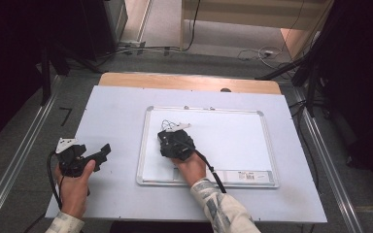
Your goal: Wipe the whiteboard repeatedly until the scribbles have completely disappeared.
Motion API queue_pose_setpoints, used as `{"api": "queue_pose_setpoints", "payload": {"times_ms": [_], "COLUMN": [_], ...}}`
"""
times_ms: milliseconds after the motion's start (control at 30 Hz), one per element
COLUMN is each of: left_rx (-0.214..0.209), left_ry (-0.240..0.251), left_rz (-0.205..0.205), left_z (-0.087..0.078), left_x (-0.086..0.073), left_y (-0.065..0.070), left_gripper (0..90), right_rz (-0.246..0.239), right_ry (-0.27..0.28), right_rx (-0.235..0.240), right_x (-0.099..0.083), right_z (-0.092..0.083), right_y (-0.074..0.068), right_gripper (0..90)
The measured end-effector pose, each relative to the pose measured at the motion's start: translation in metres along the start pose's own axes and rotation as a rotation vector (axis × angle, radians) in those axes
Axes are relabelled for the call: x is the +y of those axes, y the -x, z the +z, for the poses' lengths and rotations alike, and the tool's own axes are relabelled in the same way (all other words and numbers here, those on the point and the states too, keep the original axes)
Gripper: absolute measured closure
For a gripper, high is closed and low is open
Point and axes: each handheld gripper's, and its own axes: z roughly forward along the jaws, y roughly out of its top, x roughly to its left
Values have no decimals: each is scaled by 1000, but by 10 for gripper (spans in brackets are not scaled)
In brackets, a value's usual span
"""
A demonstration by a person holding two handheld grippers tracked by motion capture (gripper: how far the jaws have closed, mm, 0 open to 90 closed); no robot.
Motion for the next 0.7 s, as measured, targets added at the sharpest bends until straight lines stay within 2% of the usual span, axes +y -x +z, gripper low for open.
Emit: {"api": "queue_pose_setpoints", "payload": {"times_ms": [33, 267, 700], "left_rx": [0, 0, 3], "left_ry": [1, -5, -2], "left_rz": [0, 4, 1], "left_z": [0, 2, -1], "left_x": [0, 0, -1], "left_y": [0, 1, -2], "left_gripper": [86, 85, 86], "right_rz": [-17, -30, -25], "right_ry": [4, 7, 11], "right_rx": [-17, -16, -17], "right_x": [0, 1, 10], "right_z": [0, 2, 10], "right_y": [-3, -7, -1], "right_gripper": [375, 376, 375]}}
